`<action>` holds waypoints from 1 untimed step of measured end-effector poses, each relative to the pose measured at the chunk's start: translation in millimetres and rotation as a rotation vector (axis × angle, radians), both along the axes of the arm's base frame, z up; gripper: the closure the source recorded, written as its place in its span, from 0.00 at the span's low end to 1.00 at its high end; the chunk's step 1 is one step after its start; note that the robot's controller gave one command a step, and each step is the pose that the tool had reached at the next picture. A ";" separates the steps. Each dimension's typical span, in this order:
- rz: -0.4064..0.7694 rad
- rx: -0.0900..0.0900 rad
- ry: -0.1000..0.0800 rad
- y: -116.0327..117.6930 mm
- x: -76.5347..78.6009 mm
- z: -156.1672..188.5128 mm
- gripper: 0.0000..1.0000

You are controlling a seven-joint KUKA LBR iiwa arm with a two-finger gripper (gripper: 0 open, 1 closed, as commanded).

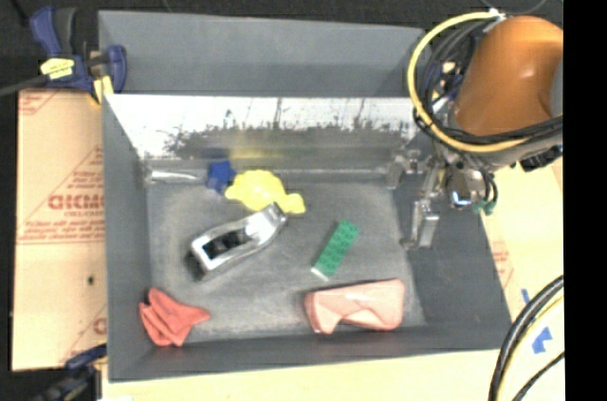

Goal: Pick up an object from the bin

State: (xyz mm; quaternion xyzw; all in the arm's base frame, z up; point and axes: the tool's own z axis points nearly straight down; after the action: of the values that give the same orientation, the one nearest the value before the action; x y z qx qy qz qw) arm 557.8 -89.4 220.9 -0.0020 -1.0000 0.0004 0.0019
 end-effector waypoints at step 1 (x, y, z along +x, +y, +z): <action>0.002 -0.001 -0.008 0.3 1.4 4.5 0.00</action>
Offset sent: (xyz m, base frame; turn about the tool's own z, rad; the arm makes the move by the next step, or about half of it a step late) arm 0.0148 0.0387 -0.0770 -0.0273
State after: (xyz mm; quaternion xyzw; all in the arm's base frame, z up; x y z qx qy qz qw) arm 559.2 -89.2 225.5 -0.0009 -1.0000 0.0010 -0.0019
